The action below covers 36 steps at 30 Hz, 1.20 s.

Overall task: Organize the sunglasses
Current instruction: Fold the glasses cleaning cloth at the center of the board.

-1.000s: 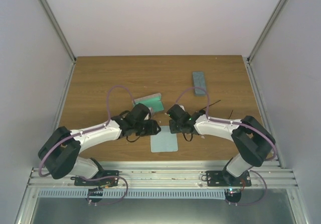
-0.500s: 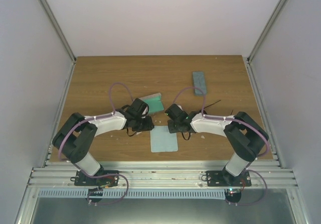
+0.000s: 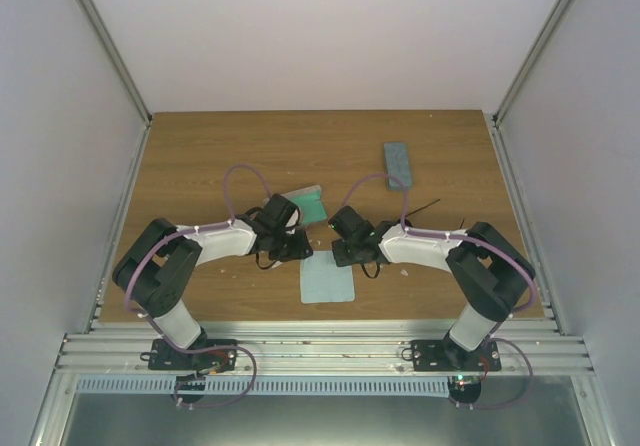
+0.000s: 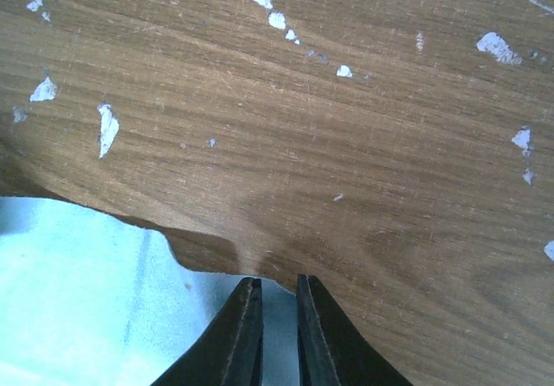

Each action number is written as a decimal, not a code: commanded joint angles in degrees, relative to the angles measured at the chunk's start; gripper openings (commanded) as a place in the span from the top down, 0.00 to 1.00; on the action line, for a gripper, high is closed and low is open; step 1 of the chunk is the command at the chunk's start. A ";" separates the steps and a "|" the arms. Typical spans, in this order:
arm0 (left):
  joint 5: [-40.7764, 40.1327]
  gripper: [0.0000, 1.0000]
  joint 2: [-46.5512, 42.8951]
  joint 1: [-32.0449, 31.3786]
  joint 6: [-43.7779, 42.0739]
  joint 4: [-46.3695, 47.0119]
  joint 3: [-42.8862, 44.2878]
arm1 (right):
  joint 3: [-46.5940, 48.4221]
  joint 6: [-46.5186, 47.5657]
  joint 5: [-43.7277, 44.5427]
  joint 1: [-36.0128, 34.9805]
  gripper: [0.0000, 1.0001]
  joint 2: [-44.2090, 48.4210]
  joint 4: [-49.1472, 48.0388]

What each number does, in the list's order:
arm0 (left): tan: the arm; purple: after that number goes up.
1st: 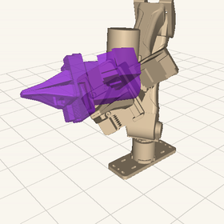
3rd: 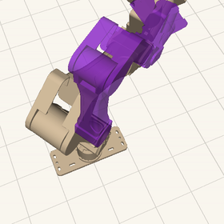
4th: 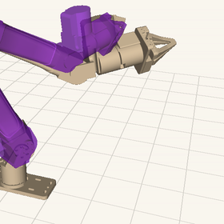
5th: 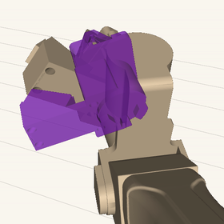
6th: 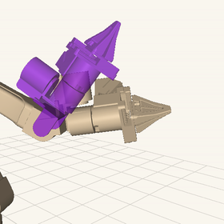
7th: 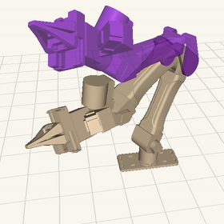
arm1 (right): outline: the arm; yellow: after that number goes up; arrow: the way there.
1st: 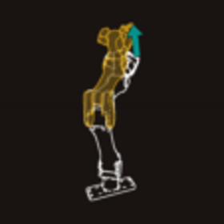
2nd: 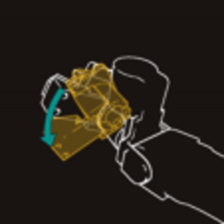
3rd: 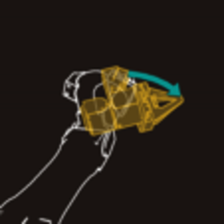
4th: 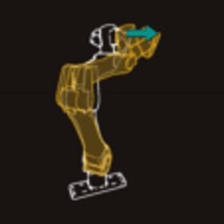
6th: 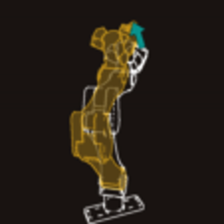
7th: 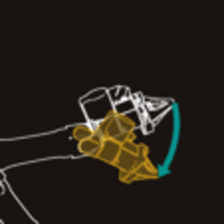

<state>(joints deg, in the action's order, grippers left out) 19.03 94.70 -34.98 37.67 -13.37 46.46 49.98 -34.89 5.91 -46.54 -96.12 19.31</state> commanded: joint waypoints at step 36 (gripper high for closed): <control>0.74 1.00 0.04 0.37 -3.35 1.70 1.50 | 3.00 1.76 4.36 0.40 0.63 0.40 3.53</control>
<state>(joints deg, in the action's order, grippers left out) 19.35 95.11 -34.96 35.27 -12.67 46.72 51.37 -33.80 10.39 -46.52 -93.73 22.48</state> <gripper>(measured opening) 0.008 0.322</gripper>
